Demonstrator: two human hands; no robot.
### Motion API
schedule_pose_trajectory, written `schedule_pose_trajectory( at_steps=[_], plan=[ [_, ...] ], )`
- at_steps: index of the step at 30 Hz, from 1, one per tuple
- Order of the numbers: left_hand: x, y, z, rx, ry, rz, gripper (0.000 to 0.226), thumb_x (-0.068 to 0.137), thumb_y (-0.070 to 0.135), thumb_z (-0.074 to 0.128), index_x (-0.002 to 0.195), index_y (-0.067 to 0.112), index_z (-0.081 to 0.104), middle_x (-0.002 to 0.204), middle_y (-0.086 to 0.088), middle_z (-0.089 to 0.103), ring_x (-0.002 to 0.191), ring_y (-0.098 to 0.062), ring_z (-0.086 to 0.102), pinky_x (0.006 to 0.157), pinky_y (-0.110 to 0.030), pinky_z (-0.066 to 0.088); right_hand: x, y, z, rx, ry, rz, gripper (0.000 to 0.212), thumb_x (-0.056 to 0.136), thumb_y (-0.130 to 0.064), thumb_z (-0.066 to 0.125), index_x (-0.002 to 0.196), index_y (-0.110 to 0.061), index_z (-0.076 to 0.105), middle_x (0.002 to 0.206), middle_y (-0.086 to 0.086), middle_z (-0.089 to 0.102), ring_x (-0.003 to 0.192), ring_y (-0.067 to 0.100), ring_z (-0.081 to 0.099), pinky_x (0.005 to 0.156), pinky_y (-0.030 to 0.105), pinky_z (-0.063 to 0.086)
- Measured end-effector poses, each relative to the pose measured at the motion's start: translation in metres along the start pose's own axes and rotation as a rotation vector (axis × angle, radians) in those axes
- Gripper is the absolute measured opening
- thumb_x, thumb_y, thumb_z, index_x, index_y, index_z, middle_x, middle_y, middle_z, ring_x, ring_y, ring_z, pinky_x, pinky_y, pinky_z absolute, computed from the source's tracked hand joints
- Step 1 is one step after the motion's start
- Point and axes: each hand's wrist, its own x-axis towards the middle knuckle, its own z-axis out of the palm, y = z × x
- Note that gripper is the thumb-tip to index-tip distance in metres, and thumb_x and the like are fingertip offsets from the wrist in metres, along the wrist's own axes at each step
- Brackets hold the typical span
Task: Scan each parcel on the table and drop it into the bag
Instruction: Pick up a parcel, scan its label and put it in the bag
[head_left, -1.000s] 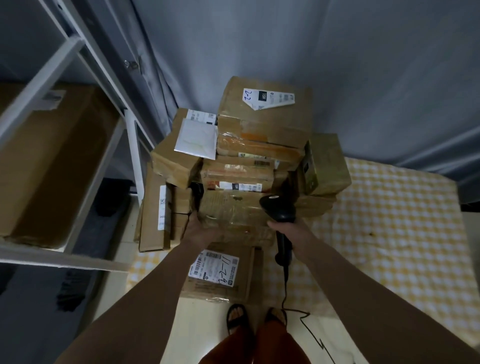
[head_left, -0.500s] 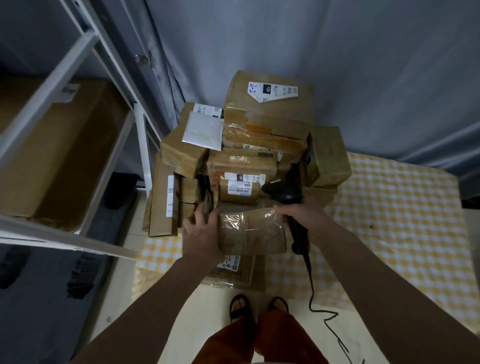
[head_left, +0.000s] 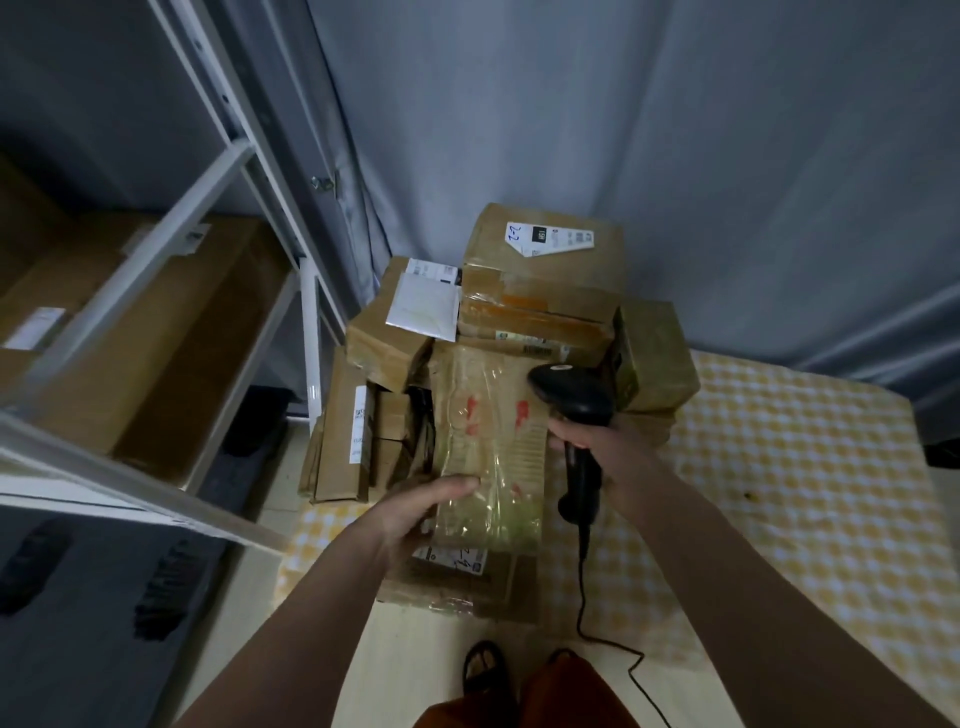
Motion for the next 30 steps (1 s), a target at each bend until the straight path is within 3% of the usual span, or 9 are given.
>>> schedule_pose_trajectory(
  at_steps=[2,4,8,12,15,19,22,27,30],
  plan=[
    [-0.005,0.004,0.004,-0.009,-0.015,0.031,0.111,0.040,0.044,0.096,0.138,0.029,0.047,0.119,0.001,0.069,0.115,-0.024,0.061,0.096,-0.052,0.049,-0.004,-0.003,0.003,-0.033,-0.020,-0.014,0.026,0.076,-0.017,0.077,0.100,-0.022,0.069,0.100,0.004,0.073,0.098,0.024,0.067,0.096,0.047,0.048],
    [-0.010,0.007,0.005,-0.024,-0.061,0.060,0.105,0.051,0.035,0.093,0.142,0.031,0.040,0.119,0.000,0.069,0.115,-0.026,0.061,0.092,-0.052,0.051,-0.007,-0.006,0.004,-0.049,-0.039,-0.035,0.029,0.077,-0.017,0.076,0.104,-0.020,0.069,0.102,0.004,0.072,0.100,0.024,0.066,0.096,0.046,0.048],
    [-0.026,0.014,0.002,-0.344,-0.133,0.027,0.064,0.071,0.034,0.081,0.129,0.014,0.061,0.114,-0.013,0.070,0.099,-0.030,0.069,0.089,-0.049,0.053,-0.007,-0.010,-0.004,0.080,-0.075,-0.068,0.022,0.081,-0.013,0.074,0.103,-0.014,0.069,0.106,0.009,0.072,0.101,0.023,0.068,0.099,0.050,0.047],
    [-0.026,0.008,0.001,-0.523,-0.261,0.057,0.075,0.039,0.042,0.097,0.104,0.011,0.077,0.115,-0.018,0.069,0.101,-0.036,0.068,0.093,-0.060,0.048,-0.009,-0.005,-0.005,0.128,-0.058,-0.017,0.031,0.078,-0.013,0.075,0.107,-0.006,0.069,0.114,0.019,0.067,0.107,0.032,0.064,0.098,0.049,0.048],
    [-0.022,0.008,0.004,-0.579,-0.302,0.036,0.068,0.064,0.043,0.086,0.119,0.008,0.069,0.127,-0.021,0.062,0.117,-0.039,0.059,0.103,-0.062,0.040,-0.013,-0.003,-0.005,0.156,-0.117,-0.001,0.030,0.076,-0.013,0.076,0.105,-0.009,0.071,0.103,0.012,0.072,0.100,0.030,0.068,0.089,0.047,0.052],
    [-0.014,0.019,0.001,-0.369,-0.215,0.118,0.039,0.094,0.021,0.055,0.133,0.016,0.056,0.125,-0.015,0.064,0.110,-0.032,0.064,0.090,-0.051,0.054,-0.017,-0.005,-0.007,0.159,-0.068,-0.048,0.023,0.079,-0.005,0.072,0.102,-0.010,0.069,0.091,0.003,0.074,0.093,0.024,0.069,0.081,0.038,0.053],
    [-0.009,0.029,0.002,-0.186,-0.210,0.210,0.051,0.081,0.004,0.061,0.130,0.015,0.057,0.114,-0.012,0.065,0.100,-0.025,0.064,0.084,-0.043,0.052,-0.024,-0.006,-0.007,0.054,-0.044,-0.082,0.020,0.079,-0.005,0.072,0.098,-0.012,0.069,0.095,0.011,0.071,0.095,0.027,0.066,0.086,0.040,0.052],
    [-0.016,0.042,0.014,-0.063,-0.245,0.097,0.082,0.050,0.042,0.086,0.124,0.019,0.060,0.117,-0.007,0.070,0.110,-0.028,0.064,0.086,-0.051,0.050,-0.033,-0.008,0.004,-0.133,-0.049,-0.182,0.017,0.080,-0.005,0.073,0.092,-0.015,0.068,0.085,0.009,0.067,0.080,0.020,0.064,0.073,0.027,0.049],
    [-0.013,0.044,0.018,0.043,-0.259,0.074,0.100,0.037,0.040,0.097,0.127,0.018,0.058,0.117,-0.008,0.070,0.112,-0.030,0.064,0.086,-0.053,0.052,-0.040,-0.015,0.011,-0.225,-0.055,-0.230,0.013,0.081,-0.003,0.072,0.084,-0.014,0.066,0.069,0.002,0.062,0.062,0.009,0.059,0.056,0.013,0.045]
  ],
)
